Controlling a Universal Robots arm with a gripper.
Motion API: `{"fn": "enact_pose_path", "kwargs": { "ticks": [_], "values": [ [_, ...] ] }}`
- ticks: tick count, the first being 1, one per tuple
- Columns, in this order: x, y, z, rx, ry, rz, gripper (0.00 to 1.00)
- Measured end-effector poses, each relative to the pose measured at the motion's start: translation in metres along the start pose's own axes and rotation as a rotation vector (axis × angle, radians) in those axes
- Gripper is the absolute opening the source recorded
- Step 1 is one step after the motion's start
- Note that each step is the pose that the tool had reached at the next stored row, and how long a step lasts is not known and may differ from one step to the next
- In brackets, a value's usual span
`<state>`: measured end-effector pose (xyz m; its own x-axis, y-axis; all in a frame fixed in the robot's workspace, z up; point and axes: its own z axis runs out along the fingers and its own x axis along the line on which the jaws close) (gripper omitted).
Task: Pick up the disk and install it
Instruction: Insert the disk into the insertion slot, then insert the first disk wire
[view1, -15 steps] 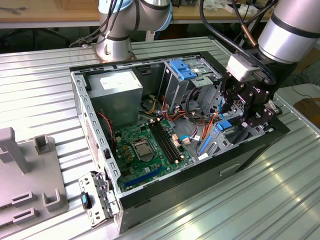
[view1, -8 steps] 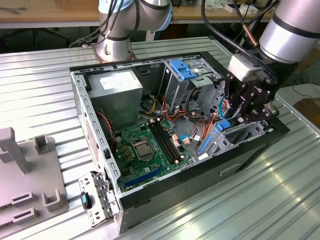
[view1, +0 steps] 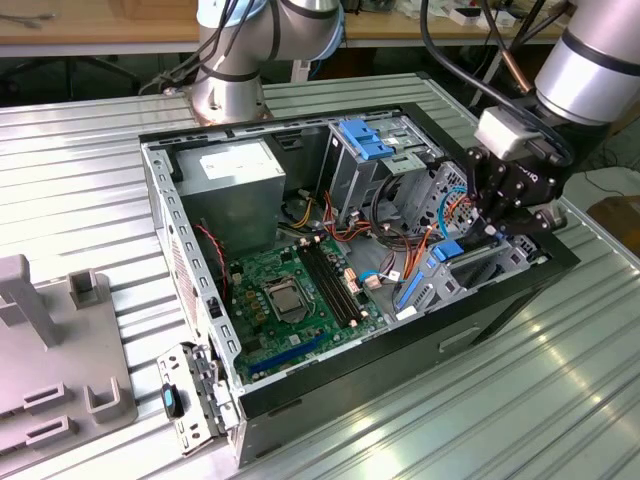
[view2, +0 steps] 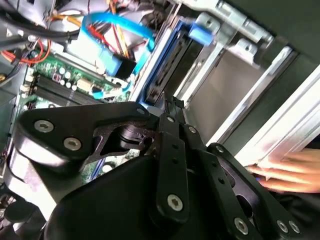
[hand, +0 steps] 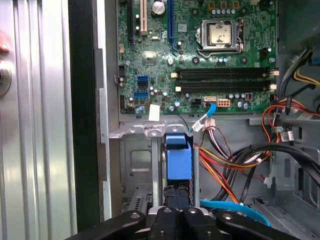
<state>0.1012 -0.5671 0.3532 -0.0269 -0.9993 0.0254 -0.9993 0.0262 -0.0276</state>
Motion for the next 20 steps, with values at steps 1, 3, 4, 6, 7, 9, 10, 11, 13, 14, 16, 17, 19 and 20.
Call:
{"fn": "enact_pose_path", "kwargs": {
  "ticks": [1, 3, 4, 6, 7, 9, 10, 11, 13, 14, 16, 17, 19, 20],
  "values": [
    [-0.0001, -0.0013, 0.0002, 0.0000, -0.0002, 0.000, 0.11],
    [-0.0001, -0.0015, 0.0002, 0.0000, 0.0000, 0.000, 0.11],
    [-0.0001, -0.0015, 0.0001, -0.0001, 0.0002, 0.000, 0.11],
    [-0.0001, -0.0016, 0.0002, 0.0000, 0.0001, 0.000, 0.11],
    [0.0000, -0.0016, 0.0002, -0.0001, 0.0002, 0.000, 0.11],
    [-0.0001, -0.0016, 0.0001, 0.0000, 0.0001, 0.000, 0.11],
    [-0.0001, -0.0016, 0.0002, 0.0000, 0.0001, 0.000, 0.11],
    [-0.0001, -0.0017, 0.0002, 0.0000, 0.0001, 0.000, 0.11],
    [0.0001, -0.0018, -0.0034, 0.0000, 0.0003, 0.000, 0.11],
    [0.0002, -0.0020, -0.0086, 0.0000, 0.0001, 0.000, 0.11],
    [0.0002, -0.0020, -0.0098, 0.0000, -0.0001, 0.000, 0.11],
    [0.0002, -0.0020, -0.0099, 0.0000, 0.0001, 0.000, 0.11],
    [0.0002, -0.0020, -0.0099, 0.0000, -0.0001, 0.000, 0.11],
    [0.0002, -0.0020, -0.0100, 0.0000, 0.0001, 0.000, 0.11]
  ]
}}
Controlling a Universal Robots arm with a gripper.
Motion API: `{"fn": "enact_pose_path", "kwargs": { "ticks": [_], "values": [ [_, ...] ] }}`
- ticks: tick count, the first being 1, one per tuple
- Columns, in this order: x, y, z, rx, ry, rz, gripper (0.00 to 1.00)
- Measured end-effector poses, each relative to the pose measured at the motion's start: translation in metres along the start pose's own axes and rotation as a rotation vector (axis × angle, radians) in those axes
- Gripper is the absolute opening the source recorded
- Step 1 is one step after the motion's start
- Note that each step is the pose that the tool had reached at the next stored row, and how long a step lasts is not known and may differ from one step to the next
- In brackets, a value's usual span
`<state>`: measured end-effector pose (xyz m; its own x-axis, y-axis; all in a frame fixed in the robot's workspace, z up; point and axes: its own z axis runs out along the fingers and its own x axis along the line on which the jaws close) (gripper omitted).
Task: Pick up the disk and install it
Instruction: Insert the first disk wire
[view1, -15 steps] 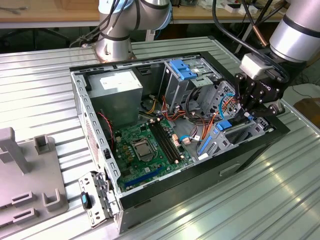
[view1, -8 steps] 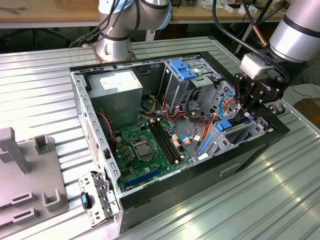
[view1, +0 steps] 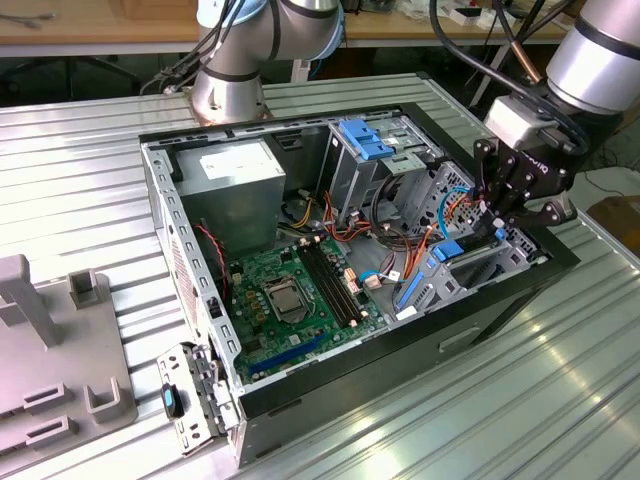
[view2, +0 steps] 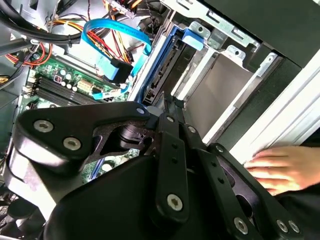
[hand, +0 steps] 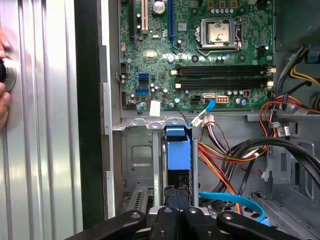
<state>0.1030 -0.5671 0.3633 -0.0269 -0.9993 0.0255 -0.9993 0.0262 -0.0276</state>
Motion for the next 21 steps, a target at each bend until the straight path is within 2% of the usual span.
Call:
{"fn": "enact_pose_path", "kwargs": {
  "ticks": [5, 13, 18, 20, 21],
  "values": [
    [-0.0002, -0.0049, 0.0001, 0.0000, 0.0001, 0.000, 0.11],
    [-0.0006, -0.0211, -0.0002, 0.0000, 0.0001, 0.000, 0.11],
    [-0.0006, -0.0251, -0.0024, -0.0001, 0.0000, 0.000, 0.11],
    [-0.0007, -0.0277, -0.0030, 0.0002, -0.0002, -0.011, 0.11],
    [-0.0007, -0.0282, -0.0030, 0.0012, -0.0014, -0.050, 0.11]
  ]
}}
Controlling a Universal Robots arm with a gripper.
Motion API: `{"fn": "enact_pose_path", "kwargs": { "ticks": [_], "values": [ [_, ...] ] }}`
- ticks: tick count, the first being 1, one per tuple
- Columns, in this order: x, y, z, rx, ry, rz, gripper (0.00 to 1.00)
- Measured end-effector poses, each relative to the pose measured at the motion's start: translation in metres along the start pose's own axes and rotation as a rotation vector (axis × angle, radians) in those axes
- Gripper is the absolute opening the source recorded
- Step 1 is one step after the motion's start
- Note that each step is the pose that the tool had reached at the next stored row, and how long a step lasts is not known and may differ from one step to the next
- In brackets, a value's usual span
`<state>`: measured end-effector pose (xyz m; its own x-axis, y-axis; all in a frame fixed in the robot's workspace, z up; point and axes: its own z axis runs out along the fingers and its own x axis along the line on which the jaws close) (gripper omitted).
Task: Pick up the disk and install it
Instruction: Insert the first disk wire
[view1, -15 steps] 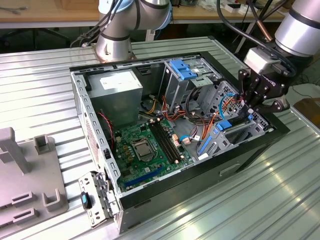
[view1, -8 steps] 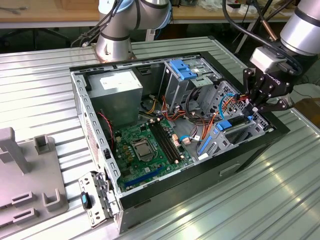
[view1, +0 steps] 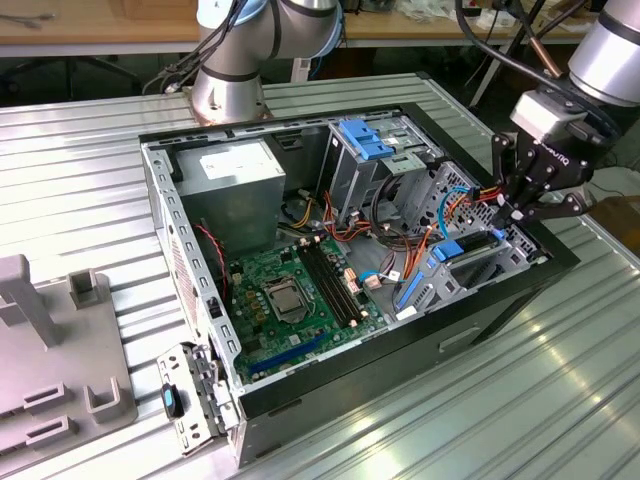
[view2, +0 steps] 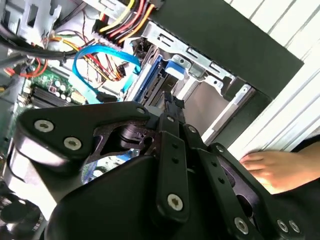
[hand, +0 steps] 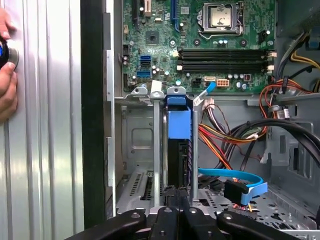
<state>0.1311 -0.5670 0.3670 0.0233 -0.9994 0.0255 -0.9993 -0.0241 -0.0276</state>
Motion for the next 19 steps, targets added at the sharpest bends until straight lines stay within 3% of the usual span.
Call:
{"fn": "enact_pose_path", "kwargs": {
  "ticks": [2, 4, 11, 12, 16, 19],
  "values": [
    [0.0000, -0.0001, 0.0003, 0.0016, -0.0017, -0.061, 0.11],
    [0.0001, -0.0032, 0.0004, 0.0023, -0.0024, -0.088, 0.11],
    [-0.0066, -0.0289, 0.0009, 0.0023, -0.0026, -0.089, 0.11],
    [-0.0072, -0.0296, 0.0008, 0.0024, -0.0025, -0.094, 0.11],
    [-0.0073, -0.0298, 0.0008, 0.0046, -0.0048, -0.180, 0.11],
    [-0.0083, -0.0318, 0.0010, 0.0053, -0.0047, -0.211, 0.11]
  ]
}}
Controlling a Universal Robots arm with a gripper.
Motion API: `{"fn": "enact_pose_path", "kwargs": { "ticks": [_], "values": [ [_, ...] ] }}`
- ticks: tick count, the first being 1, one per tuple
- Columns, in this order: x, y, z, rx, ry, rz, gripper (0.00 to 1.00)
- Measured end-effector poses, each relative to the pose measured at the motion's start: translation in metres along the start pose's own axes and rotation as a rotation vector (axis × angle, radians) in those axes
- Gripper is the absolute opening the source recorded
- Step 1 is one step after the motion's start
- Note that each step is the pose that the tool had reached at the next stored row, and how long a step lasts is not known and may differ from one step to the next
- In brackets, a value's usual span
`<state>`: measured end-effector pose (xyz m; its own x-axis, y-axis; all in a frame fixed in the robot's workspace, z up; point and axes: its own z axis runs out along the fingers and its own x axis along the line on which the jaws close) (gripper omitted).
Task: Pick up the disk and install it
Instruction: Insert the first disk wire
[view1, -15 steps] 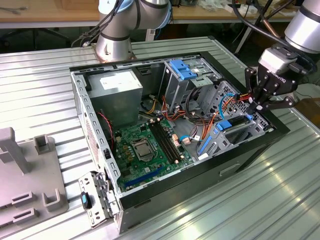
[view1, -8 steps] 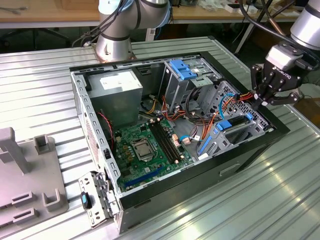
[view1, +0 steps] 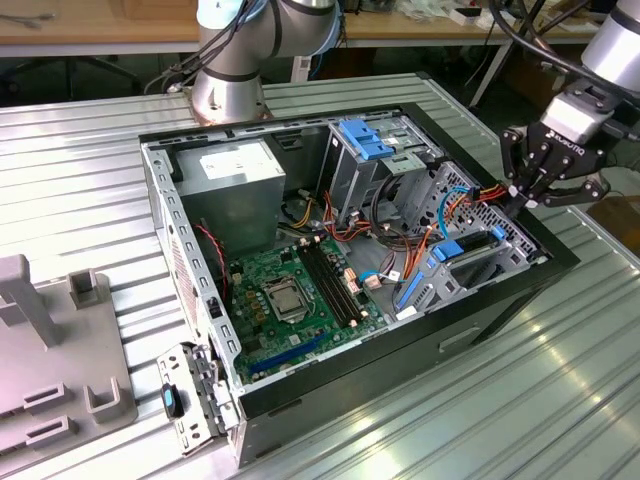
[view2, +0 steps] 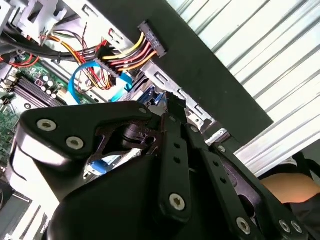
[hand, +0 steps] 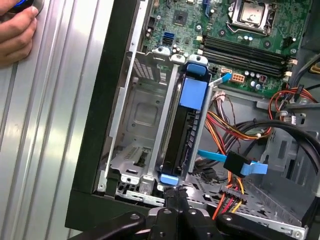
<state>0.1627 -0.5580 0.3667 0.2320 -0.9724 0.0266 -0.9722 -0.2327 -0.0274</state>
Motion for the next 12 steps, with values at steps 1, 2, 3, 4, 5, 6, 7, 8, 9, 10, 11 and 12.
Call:
{"fn": "enact_pose_path", "kwargs": {
  "ticks": [1, 2, 3, 4, 5, 6, 7, 8, 9, 10, 11, 12],
  "values": [
    [-0.0012, -0.0008, -0.0003, -0.0006, 0.0024, 0.000, 0.11],
    [-0.0026, -0.0014, -0.0012, -0.0013, 0.0053, 0.000, 0.11],
    [-0.0057, -0.0023, -0.0034, -0.0021, 0.0085, 0.000, 0.11],
    [-0.0079, -0.0032, -0.0058, -0.0026, 0.0109, 0.000, 0.11],
    [-0.0087, -0.0035, -0.0074, -0.0029, 0.0120, 0.000, 0.11],
    [-0.0097, -0.0038, -0.0087, -0.0031, 0.0130, 0.000, 0.11],
    [-0.0107, -0.0042, -0.0098, -0.0034, 0.0139, 0.000, 0.11],
    [-0.0129, -0.0051, -0.0114, -0.0038, 0.0157, 0.000, 0.11],
    [-0.0145, -0.0056, -0.0117, -0.0038, 0.0160, 0.000, 0.11],
    [-0.0164, -0.0064, -0.0117, -0.0038, 0.0159, 0.000, 0.11],
    [-0.0188, -0.0073, -0.0117, -0.0038, 0.0158, 0.000, 0.11],
    [-0.0212, -0.0081, -0.0118, -0.0038, 0.0160, -0.001, 0.11]
  ]
}}
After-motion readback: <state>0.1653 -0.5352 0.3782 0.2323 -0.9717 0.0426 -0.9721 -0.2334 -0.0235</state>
